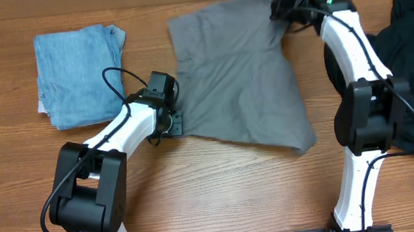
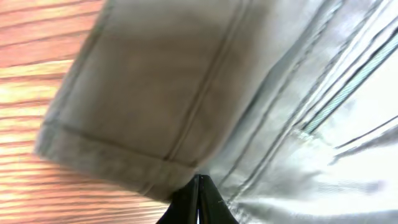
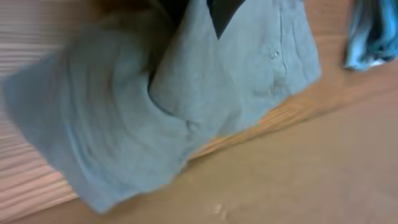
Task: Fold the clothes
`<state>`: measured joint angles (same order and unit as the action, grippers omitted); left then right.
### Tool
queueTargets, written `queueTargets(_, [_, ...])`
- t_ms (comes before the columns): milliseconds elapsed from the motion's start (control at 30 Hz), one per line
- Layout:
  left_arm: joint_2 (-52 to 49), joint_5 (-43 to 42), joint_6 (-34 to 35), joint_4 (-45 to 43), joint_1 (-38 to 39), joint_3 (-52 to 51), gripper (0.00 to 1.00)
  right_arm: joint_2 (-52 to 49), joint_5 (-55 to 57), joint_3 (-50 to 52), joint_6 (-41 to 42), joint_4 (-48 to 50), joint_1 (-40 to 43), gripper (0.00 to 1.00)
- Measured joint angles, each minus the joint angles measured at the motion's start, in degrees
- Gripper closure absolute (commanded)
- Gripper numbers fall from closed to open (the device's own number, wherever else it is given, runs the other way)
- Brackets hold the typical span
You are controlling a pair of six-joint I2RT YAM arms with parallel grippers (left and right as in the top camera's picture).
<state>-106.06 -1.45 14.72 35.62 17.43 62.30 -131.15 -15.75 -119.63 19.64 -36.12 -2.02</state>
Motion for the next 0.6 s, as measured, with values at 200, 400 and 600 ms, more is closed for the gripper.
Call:
queueTargets(200, [0.00, -0.90, 0.44, 1.07, 0.59, 0.04, 0.96, 0.00, 17.79, -8.63, -4.94, -5.35, -1.51, 0.00])
queueTargets(400, [0.00, -0.92, 1.46, 1.46, 0.59, 0.04, 0.96, 0.00, 21.40, -8.74, 0.76, -14.67, 0.37, 0.00])
queueTargets(600, [0.00, -0.90, 1.49, 1.46, 0.59, 0.04, 0.96, -1.66, 10.43, -8.70, 6.45, -13.35, 9.09, 0.05])
